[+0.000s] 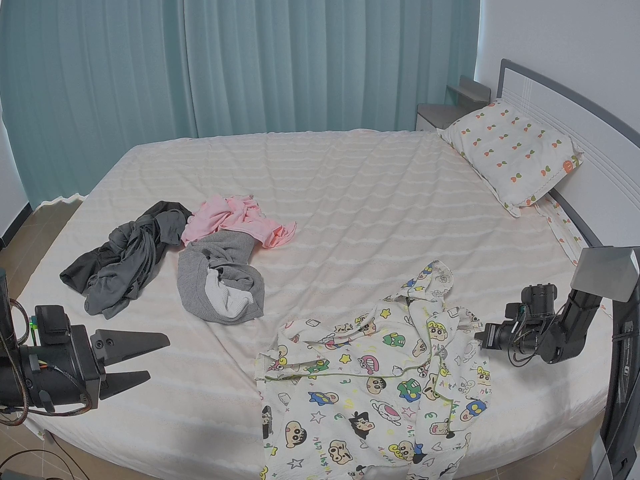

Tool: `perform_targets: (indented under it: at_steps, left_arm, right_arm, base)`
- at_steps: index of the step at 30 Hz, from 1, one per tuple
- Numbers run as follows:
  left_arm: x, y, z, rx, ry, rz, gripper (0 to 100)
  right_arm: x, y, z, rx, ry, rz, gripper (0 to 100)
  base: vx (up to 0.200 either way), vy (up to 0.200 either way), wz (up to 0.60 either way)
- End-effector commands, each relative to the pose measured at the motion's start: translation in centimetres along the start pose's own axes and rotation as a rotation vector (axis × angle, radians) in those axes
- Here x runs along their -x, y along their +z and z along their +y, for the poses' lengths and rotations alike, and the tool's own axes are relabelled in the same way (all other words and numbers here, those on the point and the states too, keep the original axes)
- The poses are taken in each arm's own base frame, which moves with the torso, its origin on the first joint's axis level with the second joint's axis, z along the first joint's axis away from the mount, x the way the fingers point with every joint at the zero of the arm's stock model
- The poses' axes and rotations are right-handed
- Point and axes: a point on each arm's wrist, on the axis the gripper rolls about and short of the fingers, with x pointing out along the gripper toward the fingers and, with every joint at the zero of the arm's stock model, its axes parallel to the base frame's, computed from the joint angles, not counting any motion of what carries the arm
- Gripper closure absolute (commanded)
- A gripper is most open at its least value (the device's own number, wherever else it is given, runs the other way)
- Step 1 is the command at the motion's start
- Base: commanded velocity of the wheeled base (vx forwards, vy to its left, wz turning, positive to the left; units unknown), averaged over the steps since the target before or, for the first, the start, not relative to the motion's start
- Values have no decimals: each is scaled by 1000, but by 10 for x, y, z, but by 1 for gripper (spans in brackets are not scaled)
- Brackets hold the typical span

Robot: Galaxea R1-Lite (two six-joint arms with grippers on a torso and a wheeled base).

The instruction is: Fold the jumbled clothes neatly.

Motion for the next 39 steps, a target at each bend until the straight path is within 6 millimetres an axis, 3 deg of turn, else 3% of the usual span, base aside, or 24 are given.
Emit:
perform_targets:
  at_steps: [1,11,18,24,25,28,34,38,39]
  left_arm:
    - [-1,0,1,3,3,4,0]
    - [-4,0,2,6,12,14,0]
    - [-6,2,2,6,11,12,0]
    - [-6,1,2,6,13,15,0]
    - [-7,2,3,8,16,18,0]
    - [-11,4,3,10,18,22,0]
    - [-55,20,-6,28,41,51,0]
    - [-94,28,-19,77,56,123,0]
    - [-95,28,-20,78,57,124,0]
  right_arm:
    - [16,18,-15,-21,-38,-68,100]
    - [29,35,-63,-90,-190,-159,100]
    - [38,47,-81,-113,-232,-216,100]
    - [38,46,-87,-126,-255,-216,100]
    - [39,47,-86,-125,-254,-222,0]
    - [42,49,-83,-133,-246,-232,0]
    - [68,74,-36,-227,-145,-322,0]
    - [88,70,-3,-307,-78,-323,0]
    - [88,69,-2,-310,-77,-321,0]
  base:
    - [0,0,0]
    - [0,0,0]
    - [0,0,0]
    - [0,0,0]
    - [0,0,0]
    - [0,0,0]
    - [0,0,0]
    - [0,0,0]
    - [0,0,0]
